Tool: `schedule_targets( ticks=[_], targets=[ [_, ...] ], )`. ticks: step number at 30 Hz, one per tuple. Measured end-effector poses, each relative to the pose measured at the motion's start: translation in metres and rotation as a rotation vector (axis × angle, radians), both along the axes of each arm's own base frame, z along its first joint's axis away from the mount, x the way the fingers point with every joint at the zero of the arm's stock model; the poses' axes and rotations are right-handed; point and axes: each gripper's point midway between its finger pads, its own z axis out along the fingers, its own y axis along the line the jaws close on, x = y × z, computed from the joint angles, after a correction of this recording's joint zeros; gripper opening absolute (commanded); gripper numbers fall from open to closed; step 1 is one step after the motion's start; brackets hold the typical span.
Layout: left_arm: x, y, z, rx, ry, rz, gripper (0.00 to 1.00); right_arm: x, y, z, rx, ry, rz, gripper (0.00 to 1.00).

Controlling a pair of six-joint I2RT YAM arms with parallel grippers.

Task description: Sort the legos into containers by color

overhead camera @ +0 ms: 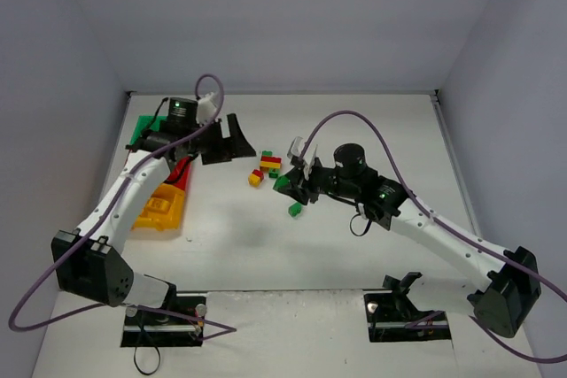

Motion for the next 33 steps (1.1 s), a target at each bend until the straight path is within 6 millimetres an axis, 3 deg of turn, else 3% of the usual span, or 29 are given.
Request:
schedule_targets(
  ticks=[4,8,18,26,29,33],
  targets=[
    [-0.044,-0.055,-0.001,-0.081,0.055,-0.213,0.78,-0.002,0.007,0.016,0.015,-0.052,0.06,0.01],
    [-0.063,-0.078,0.006,-0.143,0.07,-0.307,0.77,-0.004,0.009,0.013,0.001,-0.061,0.095,0.01],
    [-0.078,-0.091,0.027,-0.216,0.039,-0.39,0.7,-0.002,0.012,0.01,-0.018,-0.076,0.114,0.01],
    [-0.086,-0.094,0.017,-0.223,0.068,-0.415,0.63,0.0,0.013,0.022,-0.007,-0.091,0.114,0.01],
    [-0.087,-0.096,0.016,-0.225,0.073,-0.421,0.54,0.001,0.014,0.027,-0.001,-0.1,0.113,0.01],
    [-0.088,-0.101,0.022,-0.249,0.054,-0.446,0.17,0.002,0.014,0.022,-0.012,-0.094,0.113,0.1]
  ],
)
